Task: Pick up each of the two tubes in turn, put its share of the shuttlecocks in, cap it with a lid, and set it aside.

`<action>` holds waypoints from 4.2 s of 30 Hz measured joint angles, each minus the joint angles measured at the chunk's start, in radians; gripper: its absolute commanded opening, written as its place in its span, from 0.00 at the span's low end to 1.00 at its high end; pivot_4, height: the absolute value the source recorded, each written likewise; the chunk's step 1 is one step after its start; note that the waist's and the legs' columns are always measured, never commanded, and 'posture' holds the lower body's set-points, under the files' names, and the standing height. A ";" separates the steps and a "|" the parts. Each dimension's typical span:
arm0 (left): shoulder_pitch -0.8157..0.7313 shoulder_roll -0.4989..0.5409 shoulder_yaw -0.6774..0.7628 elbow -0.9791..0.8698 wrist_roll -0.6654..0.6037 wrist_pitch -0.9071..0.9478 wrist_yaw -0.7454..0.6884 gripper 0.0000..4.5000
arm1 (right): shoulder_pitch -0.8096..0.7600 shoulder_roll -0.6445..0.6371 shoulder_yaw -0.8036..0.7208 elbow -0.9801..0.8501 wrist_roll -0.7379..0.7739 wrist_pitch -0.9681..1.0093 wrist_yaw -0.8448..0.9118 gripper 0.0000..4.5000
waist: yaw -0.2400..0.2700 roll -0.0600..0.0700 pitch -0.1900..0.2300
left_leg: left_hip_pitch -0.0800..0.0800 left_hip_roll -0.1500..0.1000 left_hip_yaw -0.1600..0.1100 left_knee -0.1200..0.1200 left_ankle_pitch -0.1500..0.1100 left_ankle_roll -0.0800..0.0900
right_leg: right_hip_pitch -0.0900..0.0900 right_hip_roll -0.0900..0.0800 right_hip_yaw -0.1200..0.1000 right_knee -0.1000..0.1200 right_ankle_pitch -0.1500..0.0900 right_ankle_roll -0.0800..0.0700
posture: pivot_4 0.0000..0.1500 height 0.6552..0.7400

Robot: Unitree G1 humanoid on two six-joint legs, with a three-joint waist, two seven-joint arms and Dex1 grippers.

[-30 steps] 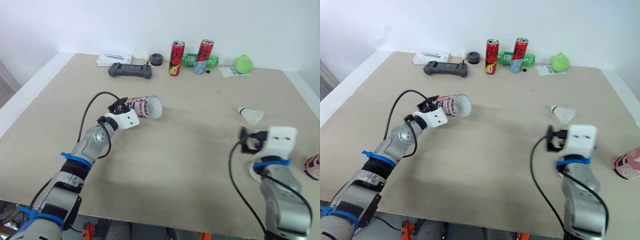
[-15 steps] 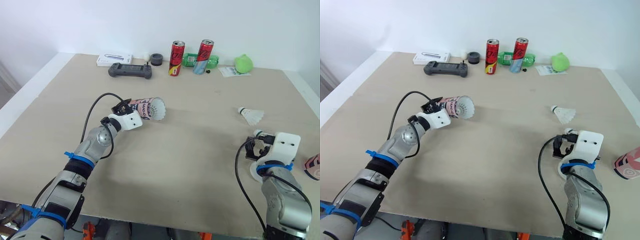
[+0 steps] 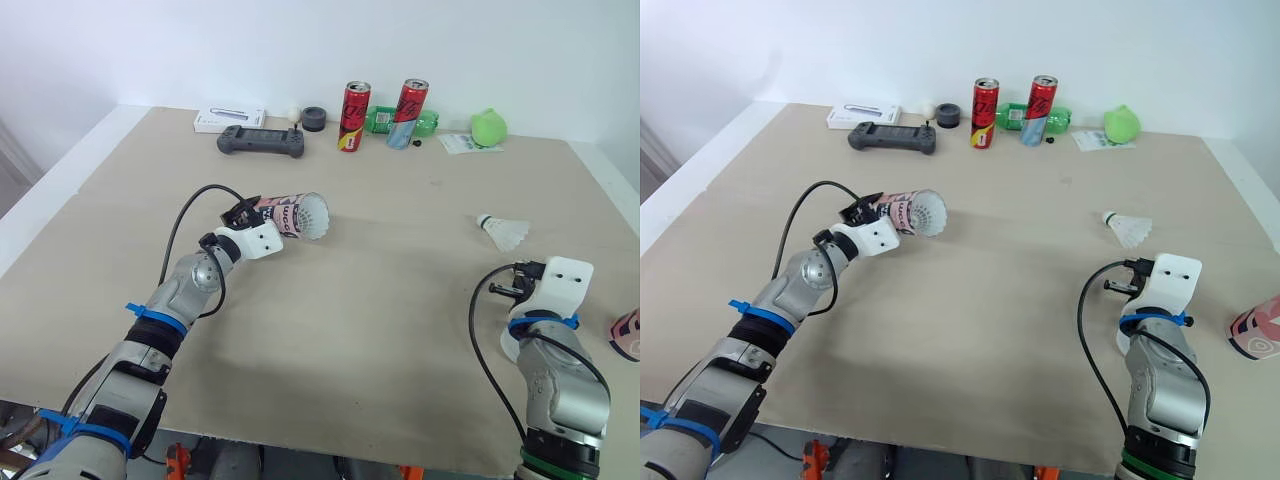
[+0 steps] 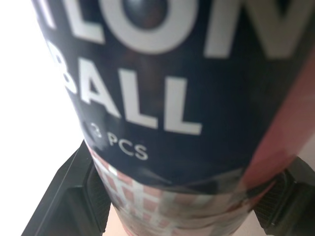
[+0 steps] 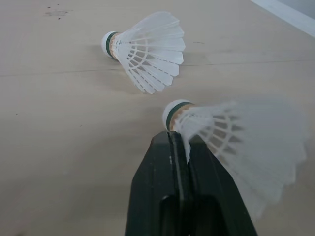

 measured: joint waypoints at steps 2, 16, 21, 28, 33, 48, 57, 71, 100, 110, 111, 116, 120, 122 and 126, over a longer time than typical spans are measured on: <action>0.000 0.000 0.000 0.000 0.000 0.000 0.000 0.68 | 0.003 -0.027 0.006 -0.040 0.059 0.000 0.077 0.01 | -0.002 0.000 0.000 | 0.000 0.000 0.000 0.000 0.000 0.000 | 0.000 0.000 0.000 0.000 0.000 0.000 | 1.00 1.00; -0.001 -0.019 -0.005 0.009 0.000 0.003 -0.003 0.68 | -0.289 -0.146 0.519 -0.262 0.255 0.066 0.440 0.01 | -0.009 0.001 0.001 | 0.000 0.001 -0.001 -0.001 0.000 0.000 | 0.000 0.001 0.000 -0.001 0.000 0.000 | 1.00 1.00; 0.000 -0.020 -0.005 -0.004 0.000 0.008 -0.005 0.68 | -0.356 -0.074 0.702 -0.113 0.130 0.019 0.434 0.01 | -0.009 0.001 0.001 | -0.001 0.001 -0.001 -0.001 0.000 0.000 | -0.002 0.002 0.000 0.000 0.000 0.000 | 1.00 1.00; 0.013 -0.017 0.004 -0.028 -0.002 0.028 -0.004 0.68 | -0.374 -0.019 0.677 -0.092 0.146 0.003 0.449 0.52 | -0.001 0.001 0.000 | -0.001 0.001 -0.001 -0.001 0.000 0.000 | -0.002 0.001 -0.001 0.000 0.000 0.000 | 1.00 1.00; 0.020 -0.018 0.004 -0.036 -0.003 0.030 -0.004 0.68 | -0.302 -0.014 0.500 -0.176 0.252 0.017 0.422 0.97 | 0.001 0.000 0.000 | -0.001 0.001 -0.001 -0.001 0.000 0.000 | -0.001 0.001 -0.001 0.000 0.000 0.000 | 1.00 1.00; 0.018 -0.029 0.004 -0.037 -0.009 0.030 -0.006 0.68 | -0.287 -0.081 0.139 0.344 -0.064 -0.134 -0.055 0.97 | -0.007 0.001 0.000 | 0.001 0.000 0.000 -0.003 0.001 0.000 | -0.001 0.000 0.001 0.000 0.000 0.000 | 1.00 1.00; 0.018 -0.017 0.005 -0.047 -0.009 0.030 -0.020 0.68 | -0.445 -0.081 0.142 0.698 -0.062 -0.320 -0.031 0.89 | -0.010 0.001 0.000 | 0.001 -0.001 0.000 -0.003 0.001 0.001 | 0.000 0.000 0.001 -0.001 0.001 -0.001 | 1.00 1.00; 0.020 -0.016 0.005 -0.057 -0.009 0.045 -0.019 0.68 | -0.488 -0.104 0.145 0.844 -0.056 -0.433 0.003 0.01 | -0.018 0.001 0.001 | 0.001 -0.001 0.000 -0.004 0.001 0.001 | 0.000 0.000 0.001 -0.001 0.001 -0.001 | 1.00 1.00; 0.030 -0.027 0.005 -0.087 -0.017 0.075 -0.025 0.68 | -0.515 -0.173 0.678 0.036 0.155 -0.063 0.662 0.50 | -0.027 0.002 0.002 | 0.000 0.000 -0.002 -0.004 0.004 -0.001 | -0.001 0.000 -0.001 0.000 0.002 0.002 | 1.00 1.00; 0.030 -0.053 0.005 -0.088 -0.018 0.074 -0.024 0.68 | -0.719 -0.341 0.701 0.143 0.100 -0.074 0.854 0.01 | -0.028 0.002 0.002 | 0.001 0.000 -0.002 -0.004 0.004 -0.001 | -0.001 0.000 -0.001 0.000 0.002 0.001 | 1.00 1.00; 0.030 -0.056 0.005 -0.087 -0.018 0.072 -0.024 0.68 | -0.744 -0.340 0.730 0.179 0.068 -0.096 0.872 0.01 | -0.029 0.002 0.002 | 0.001 0.000 -0.002 -0.005 0.004 -0.001 | -0.001 0.001 -0.001 0.000 0.002 0.001 | 1.00 1.00; 0.029 -0.069 0.003 -0.078 -0.017 0.070 -0.023 0.68 | -0.834 -0.283 0.897 0.378 -0.094 -0.215 0.952 0.01 | -0.029 0.002 0.002 | 0.000 0.000 -0.002 -0.005 0.004 -0.001 | -0.002 0.001 -0.001 0.000 0.002 0.001 | 1.00 1.00; 0.030 -0.077 0.001 -0.078 -0.016 0.077 -0.025 0.68 | -0.884 -0.214 0.942 0.501 -0.177 -0.298 0.971 0.01 | -0.028 0.003 0.002 | -0.005 -0.001 -0.002 -0.005 0.004 -0.001 | -0.007 0.000 -0.001 0.000 0.005 -0.005 | 1.00 1.00; 0.030 -0.077 0.001 -0.078 -0.016 0.085 -0.025 0.68 | -0.900 -0.186 0.946 0.550 -0.211 -0.331 0.973 0.01 | -0.027 0.003 0.002 | -0.007 -0.001 -0.002 -0.005 0.005 -0.001 | -0.009 0.000 -0.001 0.001 0.007 -0.007 | 1.00 1.00; 0.035 -0.078 0.001 -0.079 -0.016 0.096 -0.026 0.68 | -0.914 -0.135 0.947 0.609 -0.269 -0.378 0.971 0.01 | -0.027 0.003 0.002 | -0.008 -0.001 -0.002 -0.005 0.005 -0.001 | -0.011 0.000 -0.001 0.001 0.007 -0.008 | 1.00 1.00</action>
